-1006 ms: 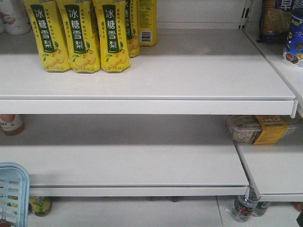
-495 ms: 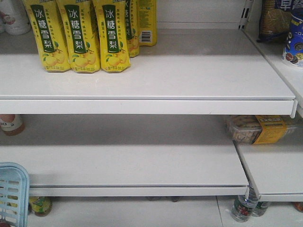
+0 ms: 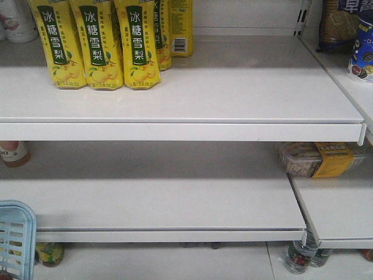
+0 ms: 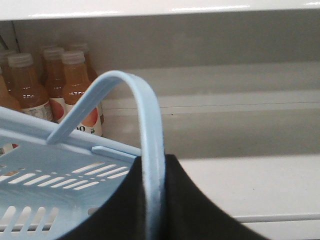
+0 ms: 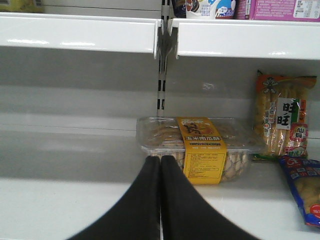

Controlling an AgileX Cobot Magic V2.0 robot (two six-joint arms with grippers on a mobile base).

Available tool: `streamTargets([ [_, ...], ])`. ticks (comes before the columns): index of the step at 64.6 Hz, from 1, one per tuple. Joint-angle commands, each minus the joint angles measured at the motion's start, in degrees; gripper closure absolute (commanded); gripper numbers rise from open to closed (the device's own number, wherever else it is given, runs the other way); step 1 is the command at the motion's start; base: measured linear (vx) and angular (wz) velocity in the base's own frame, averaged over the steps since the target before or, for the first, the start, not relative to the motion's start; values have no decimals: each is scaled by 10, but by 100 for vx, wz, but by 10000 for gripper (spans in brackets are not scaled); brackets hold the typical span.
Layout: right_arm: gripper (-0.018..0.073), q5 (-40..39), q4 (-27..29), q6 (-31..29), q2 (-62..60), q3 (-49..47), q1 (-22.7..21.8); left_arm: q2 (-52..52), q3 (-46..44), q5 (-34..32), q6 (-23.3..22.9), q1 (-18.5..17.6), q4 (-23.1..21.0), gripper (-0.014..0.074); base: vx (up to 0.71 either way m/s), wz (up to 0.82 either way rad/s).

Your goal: Place coke in basket with both arms

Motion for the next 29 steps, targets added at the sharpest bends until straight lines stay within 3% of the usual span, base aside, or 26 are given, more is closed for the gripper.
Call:
streamTargets([
  [1,569,-39,-7,-1,-7,5,-3,-12,-18,-97,8,0,15,603,0,0],
  [29,569,-39,-7,-1,-7,5,-3,-12,-18,-97,8,0,15,603,0,0],
])
